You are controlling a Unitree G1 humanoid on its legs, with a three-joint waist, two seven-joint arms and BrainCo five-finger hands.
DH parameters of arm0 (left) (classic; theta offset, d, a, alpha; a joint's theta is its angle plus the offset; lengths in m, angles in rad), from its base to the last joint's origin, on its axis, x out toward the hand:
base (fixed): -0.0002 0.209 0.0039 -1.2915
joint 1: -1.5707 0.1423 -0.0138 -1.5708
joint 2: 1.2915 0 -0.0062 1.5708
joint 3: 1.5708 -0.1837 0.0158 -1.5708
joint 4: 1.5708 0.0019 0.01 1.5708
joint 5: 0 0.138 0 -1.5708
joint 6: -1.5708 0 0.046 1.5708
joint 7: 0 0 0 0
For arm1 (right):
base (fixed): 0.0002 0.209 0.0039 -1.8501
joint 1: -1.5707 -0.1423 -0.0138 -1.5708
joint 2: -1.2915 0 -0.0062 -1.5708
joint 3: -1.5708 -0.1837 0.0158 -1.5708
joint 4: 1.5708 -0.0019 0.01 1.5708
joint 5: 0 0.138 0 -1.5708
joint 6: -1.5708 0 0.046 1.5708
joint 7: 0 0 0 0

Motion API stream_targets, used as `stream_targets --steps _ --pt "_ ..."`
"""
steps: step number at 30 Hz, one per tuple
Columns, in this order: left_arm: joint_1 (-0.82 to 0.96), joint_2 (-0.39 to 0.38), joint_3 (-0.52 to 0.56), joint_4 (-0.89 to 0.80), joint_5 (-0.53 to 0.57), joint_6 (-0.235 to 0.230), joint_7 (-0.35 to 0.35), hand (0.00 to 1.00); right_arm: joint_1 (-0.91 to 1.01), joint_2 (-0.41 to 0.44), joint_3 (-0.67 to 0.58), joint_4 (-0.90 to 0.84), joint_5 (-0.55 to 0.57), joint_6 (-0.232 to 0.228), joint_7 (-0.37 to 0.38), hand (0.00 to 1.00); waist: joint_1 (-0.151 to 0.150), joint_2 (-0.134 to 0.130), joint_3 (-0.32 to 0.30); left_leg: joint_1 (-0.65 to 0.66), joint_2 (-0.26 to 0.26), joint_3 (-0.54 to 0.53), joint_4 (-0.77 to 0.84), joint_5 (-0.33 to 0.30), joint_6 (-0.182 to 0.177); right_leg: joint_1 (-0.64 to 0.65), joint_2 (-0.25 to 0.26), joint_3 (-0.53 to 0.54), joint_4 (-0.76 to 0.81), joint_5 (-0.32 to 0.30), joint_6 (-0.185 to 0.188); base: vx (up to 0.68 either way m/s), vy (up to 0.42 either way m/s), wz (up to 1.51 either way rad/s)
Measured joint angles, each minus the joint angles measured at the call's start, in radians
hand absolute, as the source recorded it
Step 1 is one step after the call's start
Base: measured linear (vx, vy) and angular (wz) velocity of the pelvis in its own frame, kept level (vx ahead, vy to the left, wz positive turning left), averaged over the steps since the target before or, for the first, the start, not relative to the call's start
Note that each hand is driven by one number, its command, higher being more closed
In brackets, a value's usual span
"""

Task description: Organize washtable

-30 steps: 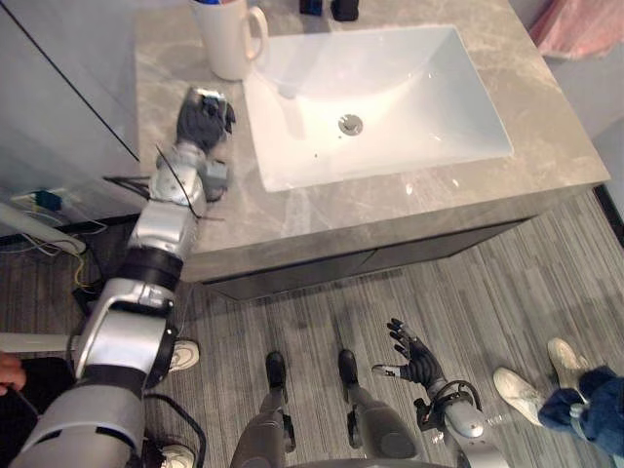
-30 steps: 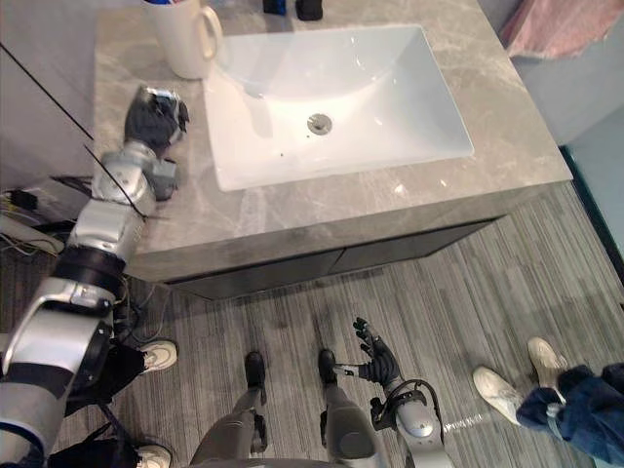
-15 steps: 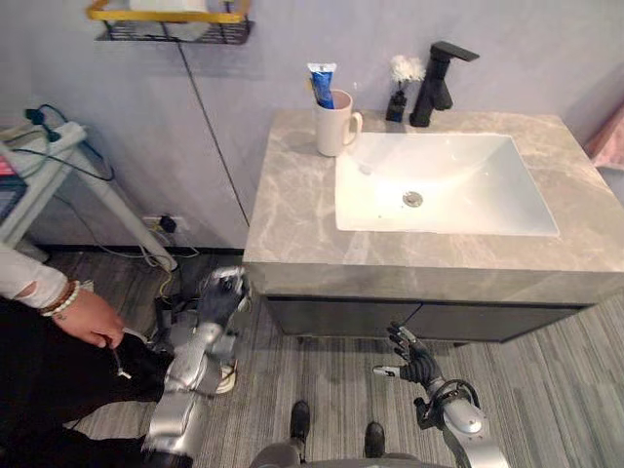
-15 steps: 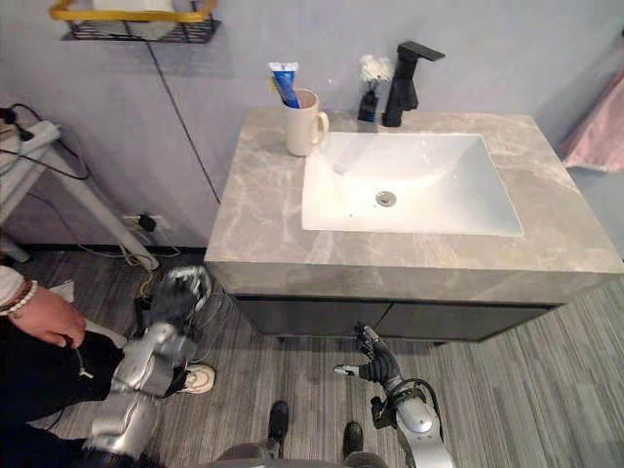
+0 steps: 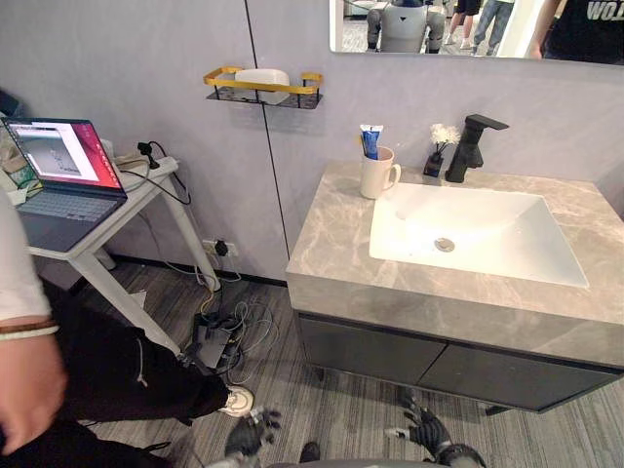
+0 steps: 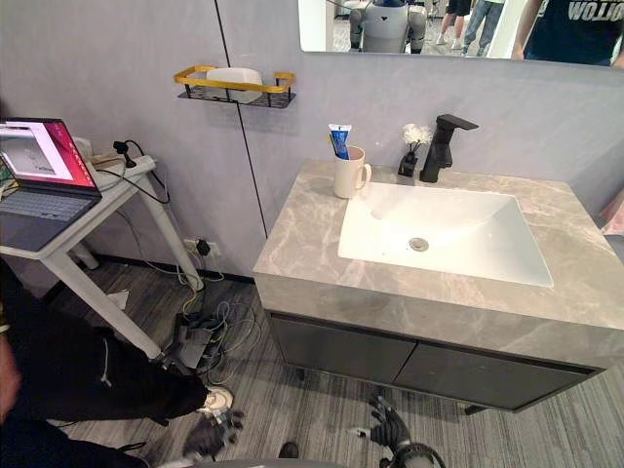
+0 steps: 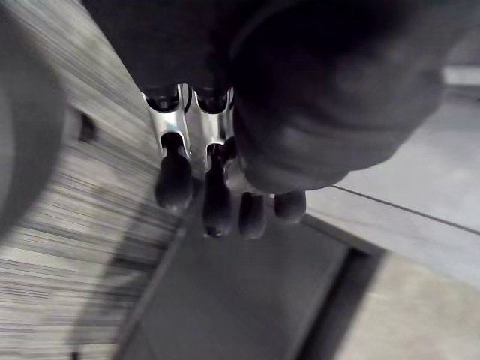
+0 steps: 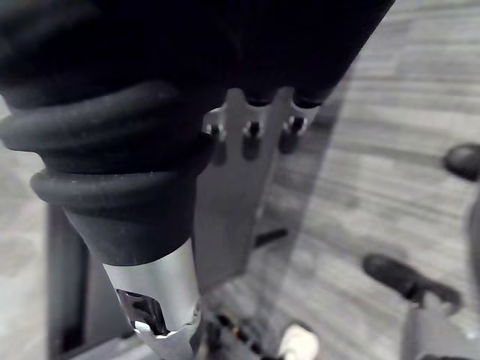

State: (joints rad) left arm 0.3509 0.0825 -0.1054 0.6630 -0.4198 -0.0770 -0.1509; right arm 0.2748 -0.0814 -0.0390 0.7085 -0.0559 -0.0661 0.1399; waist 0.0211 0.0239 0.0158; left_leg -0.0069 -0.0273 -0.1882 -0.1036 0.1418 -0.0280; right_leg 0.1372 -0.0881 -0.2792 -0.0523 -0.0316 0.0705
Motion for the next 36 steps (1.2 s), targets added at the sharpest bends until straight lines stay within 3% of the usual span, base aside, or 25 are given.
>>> stream_targets --steps 4,7,10,12,14,15,16,17,18,19,20,21,22,23,24,25,27,29,31,34,36 --pt "-0.098 -0.003 0.077 0.214 0.123 -0.009 0.021 0.0 -0.055 -0.002 -0.04 0.099 -0.034 0.005 -0.052 0.0 -0.004 0.01 0.005 0.031 0.019 0.07 0.0 -0.015 -0.007 -0.016 0.006 0.087 0.019 0.0 0.0 -0.03 -0.014 -0.52" --pt "-0.138 0.001 0.08 0.262 0.19 -0.018 0.072 0.0 -0.072 0.012 -0.04 0.102 -0.036 0.009 -0.076 0.0 -0.006 0.012 0.006 0.018 0.035 0.154 0.0 -0.022 -0.004 -0.092 0.014 0.184 0.066 0.0 0.0 -0.03 0.012 -0.93" --pt "-0.196 0.0 0.102 0.331 0.195 -0.013 0.1 0.0 -0.097 0.033 -0.033 0.101 -0.036 0.014 -0.081 0.0 -0.01 -0.001 0.018 -0.016 0.047 0.256 0.001 -0.027 0.002 -0.199 0.027 0.289 0.114 0.0 0.001 -0.02 0.038 -1.21" --pt "-0.247 0.009 0.1 0.378 0.226 -0.003 0.135 0.0 -0.12 0.037 -0.003 0.101 -0.04 0.019 -0.097 0.0 -0.032 -0.034 0.04 -0.05 0.042 0.35 0.008 -0.032 0.009 -0.294 0.033 0.359 0.15 0.007 0.01 -0.04 0.061 -1.29" --pt "-0.282 0.004 0.098 0.415 0.286 0.008 0.173 0.0 -0.144 0.03 0.028 0.112 -0.067 0.019 -0.109 0.0 -0.054 -0.028 0.044 -0.124 0.07 0.443 0.043 -0.037 0.061 -0.357 0.017 0.299 0.18 -0.019 -0.019 -0.1 0.036 -1.06" --pt "-0.292 0.007 0.105 0.414 0.314 0.007 0.192 0.0 -0.179 0.024 0.033 0.142 -0.081 0.019 -0.117 0.0 -0.055 -0.038 0.064 -0.155 0.091 0.501 0.092 -0.048 0.075 -0.466 -0.043 0.125 0.471 -0.083 -0.051 -0.08 -0.007 -1.04" --pt "-0.296 0.01 0.127 0.404 0.324 0.012 0.202 0.0 -0.193 0.025 0.046 0.166 -0.116 0.012 -0.122 0.0 -0.057 -0.044 0.078 -0.153 0.095 0.538 0.131 -0.067 0.088 -0.446 -0.116 -0.016 0.654 -0.156 -0.061 -0.03 -0.001 -1.02" --pt "-0.296 0.008 0.145 0.403 0.325 0.015 0.209 0.0 -0.199 0.026 0.053 0.186 -0.145 0.006 -0.124 0.0 -0.056 -0.051 0.073 -0.152 0.096 0.563 0.159 -0.083 0.093 -0.411 -0.152 -0.074 0.7 -0.17 -0.07 0.05 0.001 -1.02" --pt "-0.294 0.006 0.179 0.395 0.324 0.015 0.221 0.0 -0.202 0.027 0.075 0.227 -0.186 0.002 -0.123 0.0 -0.024 -0.083 0.06 -0.157 0.101 0.629 0.248 -0.143 0.092 -0.347 -0.217 -0.15 0.713 -0.154 -0.073 -0.05 -0.012 -1.71" --pt "-0.305 -0.007 0.214 0.386 0.318 0.013 0.227 0.0 -0.216 0.023 0.104 0.257 -0.199 -0.002 -0.118 0.0 0.022 -0.075 0.069 -0.167 0.122 0.683 0.328 -0.214 0.069 -0.332 -0.186 -0.189 0.634 -0.158 -0.061 -0.09 -0.007 -1.98" --pt "-0.3 -0.024 0.227 0.39 0.313 0.014 0.226 0.0 -0.221 0.015 0.118 0.269 -0.201 -0.002 -0.117 0.0 0.03 -0.045 0.062 -0.174 0.132 0.679 0.321 -0.231 0.061 -0.303 -0.145 -0.185 0.532 -0.151 -0.051 -0.23 -0.028 -2.51" --pt "-0.29 -0.047 0.252 0.404 0.292 0.008 0.222 0.0 -0.243 0.005 0.14 0.3 -0.199 0.005 -0.116 0.0 0.042 -0.034 0.046 -0.191 0.16 0.765 0.318 -0.225 0.074 -0.253 -0.18 -0.27 0.576 -0.237 -0.055 -0.18 -0.007 -1.77" --pt "-0.291 -0.041 0.257 0.403 0.281 0.006 0.222 0.0 -0.244 0.006 0.148 0.311 -0.2 0.005 -0.116 0.0 0.046 -0.043 0.041 -0.191 0.156 0.788 0.328 -0.228 0.078 -0.226 -0.185 -0.286 0.552 -0.246 -0.031 -0.12 -0.045 -1.54" --pt "-0.297 -0.032 0.259 0.403 0.269 0.004 0.222 0.0 -0.254 0.008 0.163 0.33 -0.202 0.005 -0.116 0.0 0.046 -0.059 0.045 -0.206 0.156 0.804 0.352 -0.231 0.078 -0.195 -0.184 -0.284 0.459 -0.258 0.026 -0.05 -0.09 -0.71" --pt "-0.314 -0.033 0.264 0.414 0.243 0.003 0.224 0.0 -0.26 -0.003 0.17 0.336 -0.199 0.008 -0.114 0.0 0.04 -0.037 0.064 -0.245 0.196 0.81 0.401 -0.24 0.07 -0.175 -0.117 -0.278 0.342 -0.205 0.029 -0.03 -0.109 -0.73" --pt "-0.305 -0.033 0.264 0.417 0.213 0.003 0.22 0.0 -0.249 -0.005 0.171 0.324 -0.201 0.005 -0.116 0.0 0.048 -0.033 0.062 -0.24 0.219 0.811 0.404 -0.235 0.068 -0.146 -0.069 -0.263 0.242 -0.157 0.019 -0.1 -0.109 -0.58" --pt "-0.303 -0.03 0.264 0.416 0.183 -0.001 0.223 0.0 -0.238 -0.003 0.145 0.328 -0.199 0.002 -0.116 0.0 0.047 -0.045 0.064 -0.216 0.239 0.819 0.408 -0.233 0.065 -0.102 -0.04 -0.251 0.181 -0.128 0.014 -0.07 -0.068 -0.27" --pt "-0.303 -0.015 0.263 0.416 0.174 -0.002 0.221 0.0 -0.216 0.021 0.066 0.34 -0.174 -0.002 -0.119 0.0 0.044 -0.074 0.059 -0.194 0.237 0.819 0.397 -0.228 0.057 -0.079 -0.027 -0.248 0.145 -0.112 0.008 -0.08 -0.042 -0.08" --pt "-0.303 -0.008 0.263 0.417 0.174 -0.005 0.217 0.0 -0.197 0.042 -0.042 0.349 -0.089 -0.002 -0.131 0.0 0.043 -0.084 0.059 -0.183 0.236 0.82 0.391 -0.226 0.054 -0.06 -0.02 -0.246 0.114 -0.095 0.007 -0.05 -0.015 -0.05" --pt "-0.302 -0.006 0.264 0.433 0.175 -0.005 0.217 0.0 -0.191 0.051 -0.132 0.362 0.002 -0.001 -0.146 0.0 0.019 -0.078 0.068 -0.154 0.232 0.823 0.387 -0.226 0.054 -0.024 -0.02 -0.24 0.085 -0.079 0.008 -0.04 0.025 -0.08" --pt "-0.302 -0.003 0.269 0.435 0.175 -0.003 0.214 0.0 -0.191 0.055 -0.166 0.364 0.015 0.001 -0.148 0.0 0.02 -0.076 0.076 -0.145 0.237 0.812 0.416 -0.226 0.054 -0.017 -0.018 -0.21 0.083 -0.074 0.004 -0.05 0.036 -0.37"
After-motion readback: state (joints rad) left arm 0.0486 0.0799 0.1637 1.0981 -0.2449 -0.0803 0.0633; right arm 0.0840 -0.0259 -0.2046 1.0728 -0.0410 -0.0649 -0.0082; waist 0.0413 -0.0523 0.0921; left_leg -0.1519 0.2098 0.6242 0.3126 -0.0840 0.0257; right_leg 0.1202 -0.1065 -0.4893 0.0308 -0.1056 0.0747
